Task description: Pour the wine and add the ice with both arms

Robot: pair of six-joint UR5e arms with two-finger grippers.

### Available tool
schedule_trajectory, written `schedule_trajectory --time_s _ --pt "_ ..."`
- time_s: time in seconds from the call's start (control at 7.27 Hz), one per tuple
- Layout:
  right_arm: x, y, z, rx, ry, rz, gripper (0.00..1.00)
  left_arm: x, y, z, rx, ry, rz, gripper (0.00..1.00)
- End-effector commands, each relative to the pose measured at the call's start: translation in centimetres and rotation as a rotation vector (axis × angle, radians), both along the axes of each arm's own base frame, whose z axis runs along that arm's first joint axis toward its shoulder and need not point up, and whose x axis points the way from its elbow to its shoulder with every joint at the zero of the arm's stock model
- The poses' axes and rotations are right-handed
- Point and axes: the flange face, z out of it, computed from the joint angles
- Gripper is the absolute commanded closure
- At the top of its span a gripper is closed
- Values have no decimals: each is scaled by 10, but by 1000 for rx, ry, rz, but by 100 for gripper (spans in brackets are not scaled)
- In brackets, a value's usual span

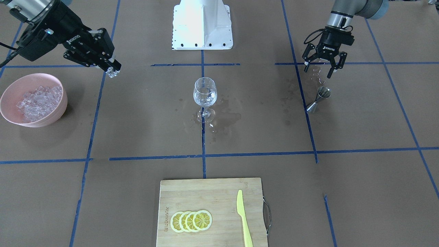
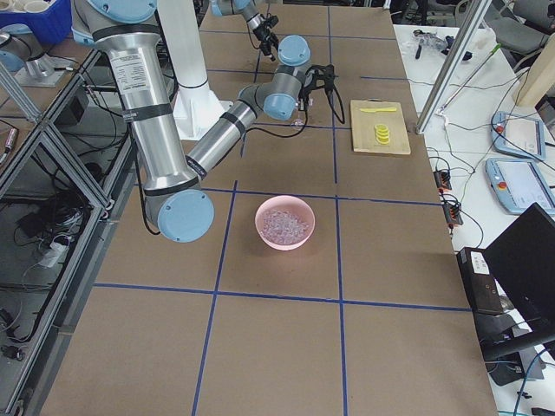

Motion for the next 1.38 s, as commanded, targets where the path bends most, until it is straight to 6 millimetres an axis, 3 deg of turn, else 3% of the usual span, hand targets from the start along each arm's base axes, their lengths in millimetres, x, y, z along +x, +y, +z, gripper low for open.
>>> schedule_trajectory --time_s 0.0,0.28,0.55,0.69,0.96,1.24 --pt "-36 -4 -21 6 -10 -6 100 -25 -3 -8 -95 21 92 1" --pt "-80 -2 -57 -10 6 6 100 -52 -17 -52 -248 -21 183 1" --pt "-121 -1 -85 -8 -2 0 100 -57 -17 -59 -278 -21 209 1" --pt "-140 1 -101 -27 -16 5 100 -69 -26 -67 -343 -16 234 1" --pt "-186 11 -119 -15 -6 20 100 -80 -35 -89 -375 9 241 1" --pt "-205 23 -113 -46 15 -2 100 -86 -41 -98 -379 26 237 1"
